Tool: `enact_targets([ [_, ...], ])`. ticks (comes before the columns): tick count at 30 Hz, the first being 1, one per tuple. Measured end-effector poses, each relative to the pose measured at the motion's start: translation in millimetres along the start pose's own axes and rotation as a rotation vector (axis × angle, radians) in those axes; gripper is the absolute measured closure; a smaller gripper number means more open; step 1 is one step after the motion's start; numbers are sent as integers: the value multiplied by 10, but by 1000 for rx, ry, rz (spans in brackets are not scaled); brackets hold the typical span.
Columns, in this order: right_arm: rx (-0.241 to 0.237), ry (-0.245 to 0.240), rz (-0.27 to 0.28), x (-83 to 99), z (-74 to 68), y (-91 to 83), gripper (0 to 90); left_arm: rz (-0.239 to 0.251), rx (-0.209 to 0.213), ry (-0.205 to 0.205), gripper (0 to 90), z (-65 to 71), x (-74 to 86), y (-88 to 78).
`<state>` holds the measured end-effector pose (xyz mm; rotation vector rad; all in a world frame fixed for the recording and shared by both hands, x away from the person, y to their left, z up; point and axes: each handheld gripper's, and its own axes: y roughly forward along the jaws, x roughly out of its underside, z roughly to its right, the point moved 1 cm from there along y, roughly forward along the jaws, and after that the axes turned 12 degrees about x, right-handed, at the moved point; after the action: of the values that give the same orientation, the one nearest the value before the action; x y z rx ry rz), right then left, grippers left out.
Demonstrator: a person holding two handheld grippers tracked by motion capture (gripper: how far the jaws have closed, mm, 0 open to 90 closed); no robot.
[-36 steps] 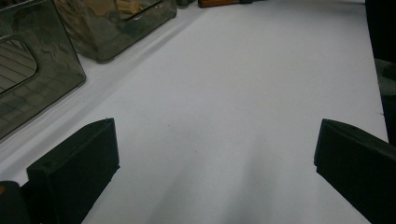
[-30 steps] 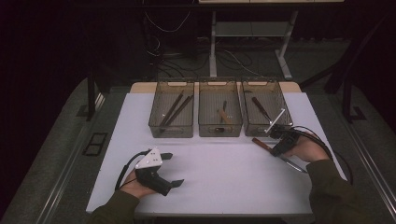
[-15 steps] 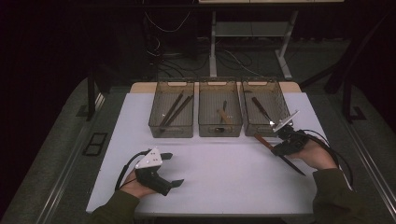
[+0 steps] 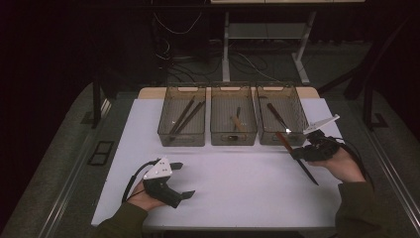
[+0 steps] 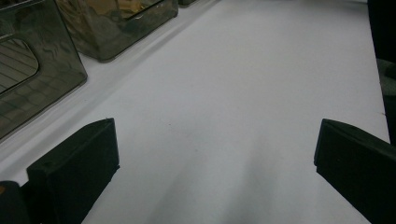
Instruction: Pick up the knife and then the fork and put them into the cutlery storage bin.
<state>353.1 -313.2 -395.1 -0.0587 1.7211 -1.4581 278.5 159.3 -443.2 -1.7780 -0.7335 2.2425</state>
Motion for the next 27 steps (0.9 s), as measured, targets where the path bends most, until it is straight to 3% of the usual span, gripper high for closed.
enact_targets([
  [14,43,117,169,18,100,-228,773,5,2,-5,0,-2,9,-1],
  [27,30,161,243,7,153,-349,775,5,2,-8,0,-2,10,3],
])
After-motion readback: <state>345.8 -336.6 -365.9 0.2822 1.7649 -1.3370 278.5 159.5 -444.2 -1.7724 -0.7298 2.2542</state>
